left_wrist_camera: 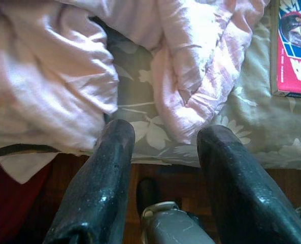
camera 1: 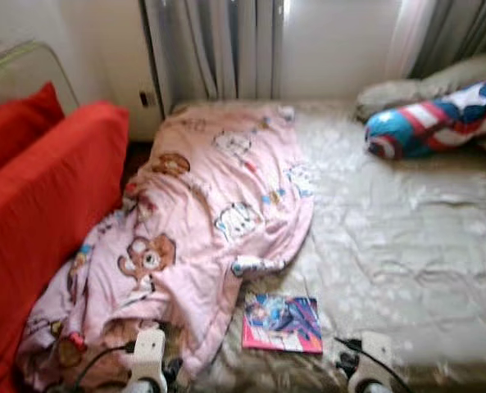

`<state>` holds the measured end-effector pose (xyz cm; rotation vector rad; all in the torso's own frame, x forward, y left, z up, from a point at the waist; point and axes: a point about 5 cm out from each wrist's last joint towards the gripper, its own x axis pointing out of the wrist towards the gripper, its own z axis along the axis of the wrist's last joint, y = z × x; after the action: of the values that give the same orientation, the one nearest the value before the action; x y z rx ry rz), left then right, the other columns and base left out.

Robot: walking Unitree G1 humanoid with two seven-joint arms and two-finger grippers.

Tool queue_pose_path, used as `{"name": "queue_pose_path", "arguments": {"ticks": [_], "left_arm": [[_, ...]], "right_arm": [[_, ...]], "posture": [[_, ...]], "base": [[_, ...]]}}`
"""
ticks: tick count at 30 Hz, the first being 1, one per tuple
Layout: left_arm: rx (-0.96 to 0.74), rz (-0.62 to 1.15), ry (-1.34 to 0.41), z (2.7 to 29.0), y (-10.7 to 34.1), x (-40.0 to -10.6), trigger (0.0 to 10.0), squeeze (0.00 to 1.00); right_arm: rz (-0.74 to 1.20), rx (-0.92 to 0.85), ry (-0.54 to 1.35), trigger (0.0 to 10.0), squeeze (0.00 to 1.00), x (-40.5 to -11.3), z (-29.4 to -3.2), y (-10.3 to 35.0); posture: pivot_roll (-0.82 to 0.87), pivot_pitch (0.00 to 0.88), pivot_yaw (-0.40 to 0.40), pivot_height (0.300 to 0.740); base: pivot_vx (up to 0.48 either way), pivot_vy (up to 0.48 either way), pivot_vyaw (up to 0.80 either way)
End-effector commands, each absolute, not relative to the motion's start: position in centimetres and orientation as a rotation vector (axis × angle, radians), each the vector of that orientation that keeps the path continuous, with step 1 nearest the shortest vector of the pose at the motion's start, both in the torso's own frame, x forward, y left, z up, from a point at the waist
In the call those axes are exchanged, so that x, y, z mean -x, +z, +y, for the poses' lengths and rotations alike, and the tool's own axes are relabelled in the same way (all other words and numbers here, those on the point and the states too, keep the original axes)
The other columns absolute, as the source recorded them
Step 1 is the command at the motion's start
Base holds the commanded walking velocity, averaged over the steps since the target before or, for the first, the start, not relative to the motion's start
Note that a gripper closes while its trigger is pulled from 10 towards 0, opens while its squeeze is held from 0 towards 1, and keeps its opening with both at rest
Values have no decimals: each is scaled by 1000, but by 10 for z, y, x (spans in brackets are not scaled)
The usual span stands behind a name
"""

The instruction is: Clean up the room

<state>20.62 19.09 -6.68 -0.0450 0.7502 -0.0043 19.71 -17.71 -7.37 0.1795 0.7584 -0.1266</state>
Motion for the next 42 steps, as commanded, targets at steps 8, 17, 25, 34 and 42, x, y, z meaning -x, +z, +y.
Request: {"name": "queue_pose_path", "arguments": {"ticks": [8,17,25,34,42], "left_arm": [[74,661,8,194,-62,-207,10000,0],[19,225,-54,200,-6,-251,10000,0],[-5,64,-59,198,22,-254,10000,0],[-5,84,-75,197,22,-238,10000,0],[0,88,-102,192,30,-242,10000,0]], "right_arm": [[443,-127,-72,10000,0,-235,-177,-37],[336,-70,-24,10000,0,-232,-168,-29],[316,-81,-63,10000,0,-226,-172,-28],[248,-38,-83,10000,0,-228,-176,-17],[274,1,-116,10000,0,-229,-178,-17]], "posture": [[-32,1,8,740],[-45,0,14,740],[-37,0,6,740],[-30,0,0,740],[-34,0,-2,735]], "base": [[0,0,0],[0,0,0],[0,0,0],[0,0,0],[0,0,0]]}}
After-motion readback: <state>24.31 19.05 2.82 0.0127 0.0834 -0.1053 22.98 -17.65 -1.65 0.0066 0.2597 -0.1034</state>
